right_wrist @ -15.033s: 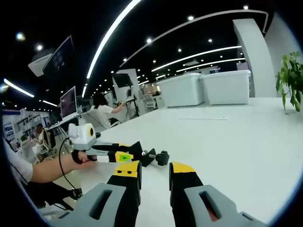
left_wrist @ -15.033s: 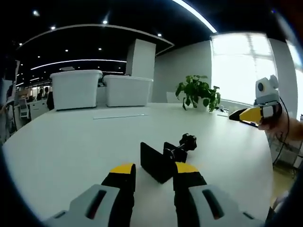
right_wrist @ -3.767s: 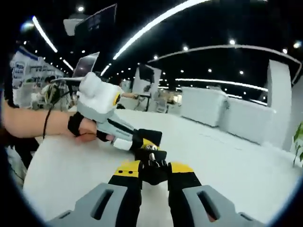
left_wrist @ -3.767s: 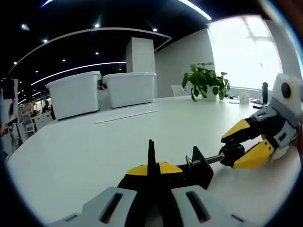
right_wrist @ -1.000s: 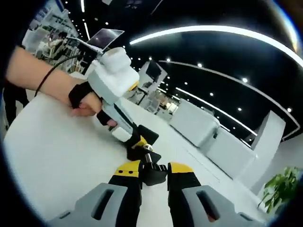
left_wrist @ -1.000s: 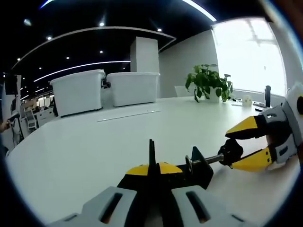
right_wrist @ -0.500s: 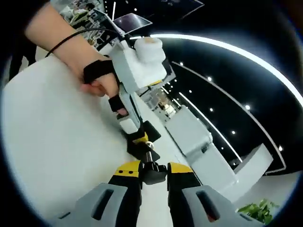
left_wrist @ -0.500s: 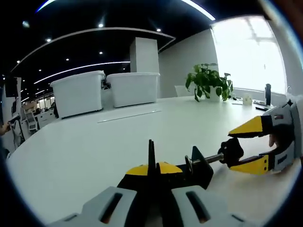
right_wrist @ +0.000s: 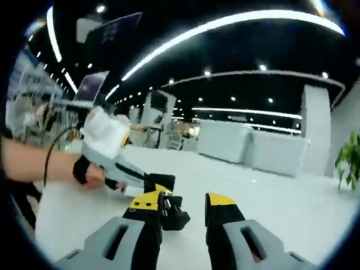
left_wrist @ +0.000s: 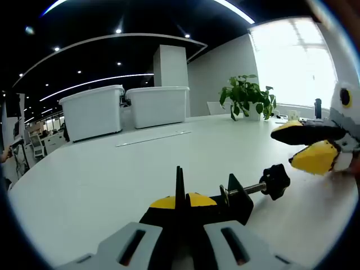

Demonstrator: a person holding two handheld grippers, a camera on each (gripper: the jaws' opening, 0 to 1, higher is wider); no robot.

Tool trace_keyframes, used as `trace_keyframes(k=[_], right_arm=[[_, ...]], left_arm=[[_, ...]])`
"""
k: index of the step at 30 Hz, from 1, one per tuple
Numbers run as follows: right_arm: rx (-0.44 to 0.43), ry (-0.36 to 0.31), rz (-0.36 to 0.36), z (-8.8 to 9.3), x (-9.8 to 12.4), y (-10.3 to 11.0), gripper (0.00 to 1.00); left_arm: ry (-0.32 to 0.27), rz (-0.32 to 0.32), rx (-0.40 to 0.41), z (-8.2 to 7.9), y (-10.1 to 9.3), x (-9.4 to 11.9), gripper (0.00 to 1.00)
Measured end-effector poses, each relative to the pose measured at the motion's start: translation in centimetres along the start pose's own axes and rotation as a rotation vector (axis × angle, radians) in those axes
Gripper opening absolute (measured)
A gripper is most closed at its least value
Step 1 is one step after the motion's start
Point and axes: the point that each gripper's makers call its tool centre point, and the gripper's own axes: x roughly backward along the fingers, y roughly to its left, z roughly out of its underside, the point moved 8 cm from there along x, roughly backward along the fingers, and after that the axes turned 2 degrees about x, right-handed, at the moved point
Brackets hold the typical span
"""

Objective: Clamp the fixed fixture on the desktop, loosen the retaining clip, secure it to the edge of the desk, and tighten the retaining clip.

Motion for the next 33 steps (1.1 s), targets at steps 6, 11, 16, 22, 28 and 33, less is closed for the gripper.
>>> trace_keyframes(k=[6, 11, 16, 22, 28, 33], right_arm=[[-0.249, 0.057, -0.018, 1.2, 0.1, -1.6, 0.25], [-0.161, 0.118, -0.054, 1.9, -0.9, -0.7, 0.25], [-0.134, 0.132, -0.079, 2.1, -1.1, 0.1, 0.19], [0.046, 0.085, -0.069, 1.8, -0.9, 1.6, 0.11], [-0.007, 0.101, -0.086, 1.8, -0.7, 1.7, 0.12], [0.033, 0.097, -0.097, 1.9, -1.0, 1.8, 0.15]], left_arm=[[0.000, 0.001, -0.002, -0.3, 0.6, -0.6, 0.05], [-0.001, -0.001, -0.005, -0.5, 1.0, -1.0, 0.05], [-0.001, 0.003, -0.003, -0.6, 1.3, -1.2, 0.05], [-0.005, 0.005, -0.008, -0.7, 1.3, -1.3, 0.05], [-0.006, 0.005, -0.011, -0.8, 1.3, -1.3, 0.05], [-0.006, 0.005, -0.009, -0.8, 1.3, -1.4, 0.05]])
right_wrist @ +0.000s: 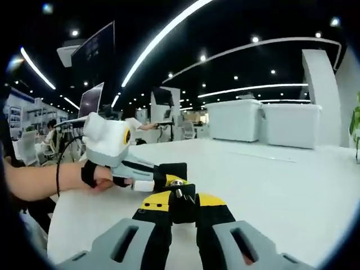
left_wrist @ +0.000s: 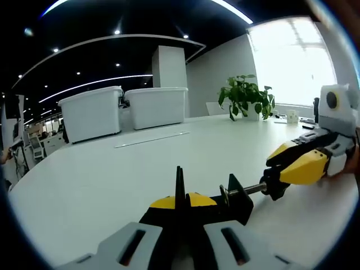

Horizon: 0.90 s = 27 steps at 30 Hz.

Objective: Clamp the fixed fixture on the desktop, loosen the retaining clip, secure it to the edge of the desk, and tighten the retaining clip.

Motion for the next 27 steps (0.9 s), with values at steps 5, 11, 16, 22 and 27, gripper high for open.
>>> trace_keyframes(k=[5, 11, 16, 22, 27], right_arm=[[0.051, -0.007, 0.006, 0.0, 0.1, 0.0, 0.15], [0.298, -0.023, 0.026, -0.1, 0.1, 1.0, 0.15], [0.468, -0.014, 0.053, -0.2, -0.1, 1.7, 0.15], [0.665, -0.015, 0.066, 0.1, -0.3, 2.4, 0.15], [0.726, -0.018, 0.062, 0.1, -0.4, 2.4, 0.15]], left_arm=[[0.000, 0.001, 0.001, 0.0, -0.1, 0.1, 0.05], [0.000, 0.000, 0.001, 0.1, -0.2, 0.2, 0.05], [0.004, -0.003, 0.006, 0.1, -0.2, 0.4, 0.05], [0.004, -0.005, 0.008, 0.2, -0.3, 0.4, 0.05], [0.004, -0.003, 0.007, 0.2, -0.3, 0.4, 0.05]])
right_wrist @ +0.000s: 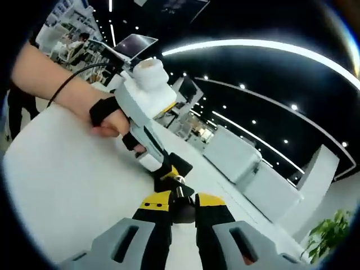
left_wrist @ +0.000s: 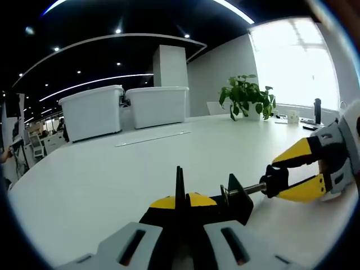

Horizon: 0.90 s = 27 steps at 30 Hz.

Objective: Clamp the fixed fixture on the desktop, loosen the retaining clip, secure it to the edge of the desk, and tighten the retaining clip.

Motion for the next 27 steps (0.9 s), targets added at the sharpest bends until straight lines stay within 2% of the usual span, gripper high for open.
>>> trace_keyframes(k=[3, 10, 12, 13, 15, 16, 17, 18, 21, 22, 25, 27], right_arm=[[0.012, 0.002, 0.000, 0.0, 0.0, 0.0, 0.15], [0.111, 0.004, 0.004, 0.0, 0.0, 0.3, 0.15], [0.116, 0.006, 0.007, -0.1, 0.0, 0.3, 0.15], [0.092, 0.013, 0.007, -0.1, 0.1, 0.1, 0.15], [-0.016, 0.029, -0.016, -0.3, 0.3, 0.2, 0.20], [-0.091, 0.002, -0.042, -0.8, 0.5, 0.2, 0.26], [-0.241, -0.047, -0.050, -1.6, 0.7, 0.0, 0.32], [-0.427, -0.101, -0.051, -2.0, 0.9, -0.7, 0.33], [-0.566, -0.069, 0.016, -0.6, 1.3, -2.8, 0.29], [-0.641, -0.055, 0.018, 0.0, 1.3, -3.1, 0.29], [-0.812, -0.010, -0.015, 1.4, 1.2, -3.3, 0.29], [-0.856, -0.003, -0.039, 1.6, 1.2, -3.0, 0.28]], left_arm=[[0.000, 0.001, 0.001, 0.0, 0.0, 0.0, 0.05], [0.001, 0.005, 0.003, 0.0, 0.1, -0.1, 0.05], [0.001, 0.005, 0.003, 0.0, 0.0, -0.1, 0.05], [0.001, 0.006, 0.002, 0.0, 0.0, -0.1, 0.05], [0.001, 0.008, 0.001, 0.0, 0.0, -0.1, 0.05], [0.001, 0.008, 0.002, 0.0, 0.1, -0.2, 0.05], [0.000, 0.008, 0.001, 0.0, 0.1, -0.2, 0.05], [0.000, 0.008, 0.000, 0.0, 0.1, -0.2, 0.05], [0.000, 0.008, 0.000, 0.0, 0.1, -0.2, 0.05], [0.000, 0.008, 0.000, -0.1, 0.1, -0.2, 0.05], [0.000, 0.008, 0.000, -0.1, 0.1, -0.3, 0.05], [0.000, 0.008, 0.000, -0.1, 0.1, -0.3, 0.05]])
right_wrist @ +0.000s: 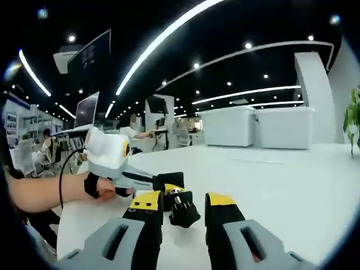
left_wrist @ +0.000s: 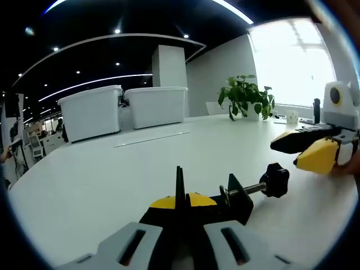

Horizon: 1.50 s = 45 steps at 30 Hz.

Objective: Clamp the fixed fixture on the desktop, loosen the retaining clip, secure it to the edge of the desk, and tighten the retaining clip.

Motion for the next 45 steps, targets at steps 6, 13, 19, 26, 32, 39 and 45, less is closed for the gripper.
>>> trace_keyframes(k=[6, 13, 19, 26, 32, 39, 45], right_arm=[[0.059, 0.068, -0.002, 1.1, -1.0, 0.4, 0.24], [0.123, 0.076, 0.008, 1.3, -0.8, 0.8, 0.20], [0.413, 0.054, 0.039, 1.1, -1.1, 1.6, 0.20], [0.565, 0.053, 0.048, 1.3, -1.3, 2.2, 0.20], [0.630, 0.054, 0.048, 1.3, -1.4, 2.1, 0.20], [0.811, 0.058, 0.071, 1.5, -1.6, 2.5, 0.20], [0.963, 0.072, 0.079, 1.7, -1.7, 2.9, 0.20]], left_arm=[[-0.002, 0.015, -0.004, 0.1, -0.3, 0.1, 0.05], [-0.002, 0.017, -0.003, 0.1, -0.4, 0.1, 0.05], [-0.002, 0.017, -0.003, 0.0, -0.3, 0.0, 0.05], [-0.002, 0.015, -0.004, 0.0, -0.3, 0.0, 0.05], [-0.002, 0.013, -0.003, 0.1, -0.3, 0.1, 0.05], [-0.002, 0.009, -0.004, 0.1, -0.3, 0.1, 0.05], [-0.002, 0.007, -0.004, 0.0, -0.2, 0.1, 0.05]])
